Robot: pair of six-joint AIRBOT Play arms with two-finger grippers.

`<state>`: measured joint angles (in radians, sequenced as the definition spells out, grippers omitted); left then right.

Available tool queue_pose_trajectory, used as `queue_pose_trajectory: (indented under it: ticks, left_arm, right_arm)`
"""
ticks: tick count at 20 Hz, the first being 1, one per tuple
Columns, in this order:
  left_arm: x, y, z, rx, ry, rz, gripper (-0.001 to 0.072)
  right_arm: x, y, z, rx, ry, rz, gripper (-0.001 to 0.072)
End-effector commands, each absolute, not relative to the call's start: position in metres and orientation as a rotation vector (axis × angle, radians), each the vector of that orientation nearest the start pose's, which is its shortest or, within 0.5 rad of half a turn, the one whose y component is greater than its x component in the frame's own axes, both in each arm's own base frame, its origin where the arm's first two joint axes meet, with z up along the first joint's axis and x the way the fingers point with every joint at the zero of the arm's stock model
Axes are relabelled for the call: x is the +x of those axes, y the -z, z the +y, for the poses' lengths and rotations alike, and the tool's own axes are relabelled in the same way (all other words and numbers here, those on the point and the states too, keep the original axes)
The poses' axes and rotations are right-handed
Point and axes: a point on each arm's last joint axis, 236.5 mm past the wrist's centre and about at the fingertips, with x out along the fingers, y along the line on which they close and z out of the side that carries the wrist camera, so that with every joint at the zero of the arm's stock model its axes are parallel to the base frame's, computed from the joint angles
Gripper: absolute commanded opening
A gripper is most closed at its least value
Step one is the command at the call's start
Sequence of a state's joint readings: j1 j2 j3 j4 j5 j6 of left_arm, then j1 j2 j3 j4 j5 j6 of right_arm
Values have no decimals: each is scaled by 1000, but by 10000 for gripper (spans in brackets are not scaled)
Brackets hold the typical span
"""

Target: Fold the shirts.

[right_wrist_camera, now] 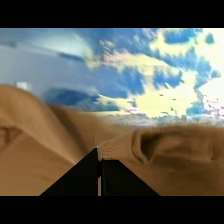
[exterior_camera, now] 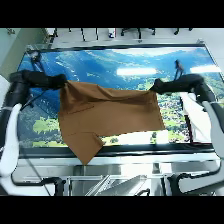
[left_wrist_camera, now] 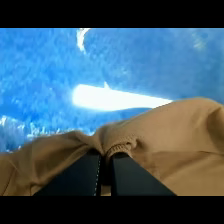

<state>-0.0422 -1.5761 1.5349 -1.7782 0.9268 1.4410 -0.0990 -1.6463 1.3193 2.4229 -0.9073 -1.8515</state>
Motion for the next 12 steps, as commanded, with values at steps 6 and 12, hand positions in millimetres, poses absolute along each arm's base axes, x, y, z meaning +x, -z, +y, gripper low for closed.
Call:
queue_pose_trajectory:
  ticks: [6, 12]
  left_arm:
    - [542, -9, -43, -287, 55, 1217, 698]
    - [425, -49, 33, -270, -86, 1478, 697]
  right_arm:
    - [520, 28, 28, 722, -285, 1087, 469]
    - [404, 17, -31, 655, -435, 1351, 346]
